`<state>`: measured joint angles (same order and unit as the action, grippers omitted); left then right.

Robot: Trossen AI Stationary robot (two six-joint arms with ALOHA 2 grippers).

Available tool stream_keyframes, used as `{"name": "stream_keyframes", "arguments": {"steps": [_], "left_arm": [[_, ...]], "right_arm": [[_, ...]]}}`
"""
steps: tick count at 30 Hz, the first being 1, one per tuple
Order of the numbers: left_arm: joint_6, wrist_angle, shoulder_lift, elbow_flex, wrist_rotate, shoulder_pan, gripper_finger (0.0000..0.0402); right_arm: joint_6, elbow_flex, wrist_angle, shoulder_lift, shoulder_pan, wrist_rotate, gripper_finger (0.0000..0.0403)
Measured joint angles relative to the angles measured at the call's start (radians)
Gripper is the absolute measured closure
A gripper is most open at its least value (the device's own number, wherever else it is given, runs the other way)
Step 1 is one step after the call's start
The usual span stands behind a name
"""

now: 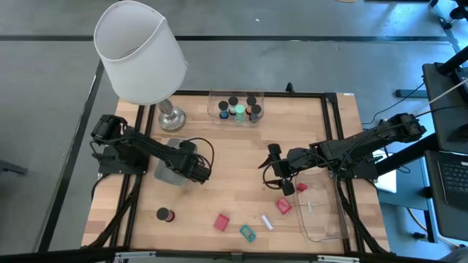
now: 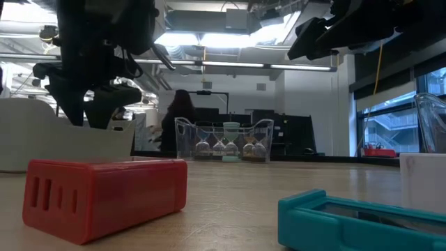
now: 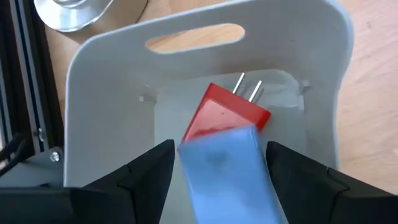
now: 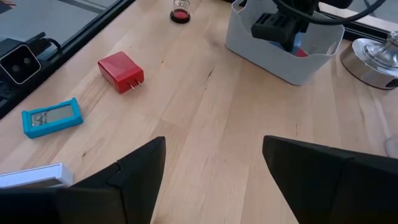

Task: Pick & Place Office items
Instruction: Put the blue charger adapter into the gray bin, then put the left red charger adapter into the gray bin

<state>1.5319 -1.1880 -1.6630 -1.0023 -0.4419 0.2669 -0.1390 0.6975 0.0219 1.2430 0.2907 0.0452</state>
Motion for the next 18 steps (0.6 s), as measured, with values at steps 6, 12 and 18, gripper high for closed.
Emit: {"name": "stream_keyframes", "arguments": {"steps": [6,12,18], "left_arm": [[-0.049,-0.001,0.000,0.000,0.055,-0.018,0.0148],[-0.073,-0.094,-0.001,-0.079,0.018,-0.018,0.0147],[-0.065,-0.140,-0.001,-0.227,-0.066,0.037,0.0146]], "right_arm": [[0.000,0.000,0.000,0.000,0.000,0.000,0.0131],[0.000,0.000,0.000,0.000,0.000,0.000,0.0131],[0.033,0.000,0.000,0.000,0.000,0.000,0.0131]]}}
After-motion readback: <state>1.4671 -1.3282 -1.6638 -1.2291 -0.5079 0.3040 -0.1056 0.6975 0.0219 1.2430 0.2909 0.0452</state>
